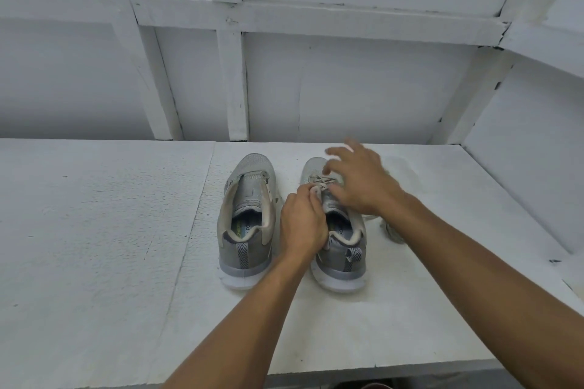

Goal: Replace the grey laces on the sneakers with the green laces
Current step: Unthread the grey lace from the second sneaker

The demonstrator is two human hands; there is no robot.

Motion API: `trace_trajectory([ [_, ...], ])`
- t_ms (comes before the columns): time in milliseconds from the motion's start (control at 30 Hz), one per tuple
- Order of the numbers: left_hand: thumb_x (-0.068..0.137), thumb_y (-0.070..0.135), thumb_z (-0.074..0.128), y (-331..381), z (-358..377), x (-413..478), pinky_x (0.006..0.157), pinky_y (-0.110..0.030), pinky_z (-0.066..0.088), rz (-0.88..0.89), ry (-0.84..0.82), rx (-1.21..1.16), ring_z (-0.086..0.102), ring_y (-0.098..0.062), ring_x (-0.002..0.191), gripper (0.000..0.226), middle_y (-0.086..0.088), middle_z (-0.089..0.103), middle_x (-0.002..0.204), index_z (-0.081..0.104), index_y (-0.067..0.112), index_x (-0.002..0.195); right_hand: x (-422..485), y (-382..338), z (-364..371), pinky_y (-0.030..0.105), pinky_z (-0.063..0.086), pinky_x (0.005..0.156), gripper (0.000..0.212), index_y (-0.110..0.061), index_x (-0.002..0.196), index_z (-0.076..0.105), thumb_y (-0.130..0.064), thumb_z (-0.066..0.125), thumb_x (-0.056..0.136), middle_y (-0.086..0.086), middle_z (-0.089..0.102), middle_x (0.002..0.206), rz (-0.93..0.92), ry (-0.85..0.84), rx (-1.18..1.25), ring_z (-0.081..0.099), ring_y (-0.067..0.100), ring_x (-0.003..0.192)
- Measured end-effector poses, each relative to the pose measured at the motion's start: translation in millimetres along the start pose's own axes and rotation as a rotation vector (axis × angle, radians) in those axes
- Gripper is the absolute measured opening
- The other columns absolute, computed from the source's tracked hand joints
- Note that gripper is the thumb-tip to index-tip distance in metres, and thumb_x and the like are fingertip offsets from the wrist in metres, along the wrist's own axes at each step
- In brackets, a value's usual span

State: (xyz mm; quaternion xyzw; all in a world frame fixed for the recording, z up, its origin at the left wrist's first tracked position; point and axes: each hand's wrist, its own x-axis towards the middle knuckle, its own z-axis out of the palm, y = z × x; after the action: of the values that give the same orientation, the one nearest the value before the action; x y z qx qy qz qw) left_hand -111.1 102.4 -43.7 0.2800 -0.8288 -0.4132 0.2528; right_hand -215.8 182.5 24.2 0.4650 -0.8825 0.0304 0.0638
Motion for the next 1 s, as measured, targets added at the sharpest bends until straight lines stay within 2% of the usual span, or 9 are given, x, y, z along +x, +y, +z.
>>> trace_trajectory([
  [67, 0.104, 0.029, 0.032, 0.0, -0.3, -0.1, 0.074, -0.034, 0.036, 0.006, 0.002, 0.008, 0.057, -0.031, 0.097, 0.033, -0.012, 0.066, 0.105, 0.059, 0.014, 0.115, -2.8, -7.0, 7.2, 0.042, 0.019, 0.113, 0.028, -0.024, 0.116, 0.064, -0.035, 0.051, 0.094, -0.006, 0.037, 0.152, -0.032, -0.017, -0.028, 0.013, 0.021, 0.147],
  [133, 0.104, 0.029, 0.032, 0.0, -0.5, 0.1, 0.073, -0.035, 0.035, 0.004, 0.004, 0.012, 0.057, -0.031, 0.097, 0.034, -0.012, 0.066, 0.105, 0.059, 0.013, 0.115, -3.8, -8.7, 11.2, 0.038, 0.024, 0.108, 0.025, -0.023, 0.111, 0.066, -0.035, 0.05, 0.096, -0.007, 0.045, 0.146, -0.018, 0.007, 0.007, 0.021, 0.02, 0.144],
  [267, 0.104, 0.03, 0.032, 0.1, -0.3, -0.1, 0.07, -0.033, 0.033, 0.007, 0.006, 0.02, 0.057, -0.031, 0.096, 0.034, -0.011, 0.066, 0.104, 0.06, 0.014, 0.113, -3.0, -4.2, 8.1, 0.037, 0.035, 0.091, 0.018, -0.016, 0.102, 0.063, -0.025, 0.049, 0.096, -0.002, 0.06, 0.12, -0.045, 0.097, 0.036, 0.041, 0.023, 0.123],
  [367, 0.104, 0.028, 0.032, 1.5, -1.1, -0.5, 0.078, -0.037, 0.039, 0.012, 0.01, 0.011, 0.057, -0.032, 0.099, 0.033, -0.012, 0.066, 0.107, 0.059, 0.014, 0.117, 0.7, 8.9, -1.4, 0.04, 0.044, 0.077, 0.01, -0.011, 0.094, 0.059, -0.014, 0.049, 0.095, 0.004, 0.058, 0.105, 0.026, 0.155, 0.117, 0.05, 0.027, 0.1],
  [467, 0.104, 0.026, 0.033, 1.9, -1.2, -1.6, 0.081, -0.038, 0.04, 0.017, 0.017, 0.004, 0.056, -0.032, 0.101, 0.033, -0.013, 0.066, 0.108, 0.059, 0.013, 0.119, 6.0, 26.1, -10.9, 0.041, 0.043, 0.068, 0.01, -0.006, 0.086, 0.052, 0.002, 0.048, 0.089, 0.009, 0.053, 0.089, 0.08, 0.232, 0.196, 0.051, 0.032, 0.082],
  [533, 0.104, 0.026, 0.033, 1.5, -0.9, -1.7, 0.081, -0.038, 0.04, 0.015, 0.015, -0.004, 0.056, -0.032, 0.101, 0.033, -0.012, 0.066, 0.108, 0.059, 0.013, 0.119, 7.8, 35.1, -17.6, 0.041, 0.04, 0.066, 0.013, -0.004, 0.084, 0.05, 0.008, 0.045, 0.085, 0.011, 0.051, 0.083, 0.11, 0.285, 0.221, 0.049, 0.032, 0.078],
  [767, 0.104, 0.028, 0.033, 2.1, -1.6, -1.8, 0.082, -0.035, 0.041, 0.003, 0.004, -0.009, 0.057, -0.028, 0.103, 0.034, -0.009, 0.066, 0.111, 0.058, 0.016, 0.123, 13.0, 54.4, -31.8, 0.05, 0.05, 0.069, 0.014, -0.003, 0.089, 0.05, 0.008, 0.042, 0.087, 0.017, 0.057, 0.087, 0.204, 0.42, 0.249, 0.057, 0.036, 0.079],
  [1000, 0.104, 0.028, 0.033, -0.5, -0.4, 0.1, 0.082, -0.035, 0.04, 0.015, 0.006, 0.009, 0.057, -0.029, 0.103, 0.034, -0.01, 0.066, 0.11, 0.058, 0.016, 0.124, 15.9, 70.8, -51.7, 0.044, 0.048, 0.069, 0.008, 0.0, 0.088, 0.051, 0.003, 0.043, 0.09, 0.02, 0.058, 0.092, 0.29, 0.555, 0.276, 0.056, 0.035, 0.083],
])
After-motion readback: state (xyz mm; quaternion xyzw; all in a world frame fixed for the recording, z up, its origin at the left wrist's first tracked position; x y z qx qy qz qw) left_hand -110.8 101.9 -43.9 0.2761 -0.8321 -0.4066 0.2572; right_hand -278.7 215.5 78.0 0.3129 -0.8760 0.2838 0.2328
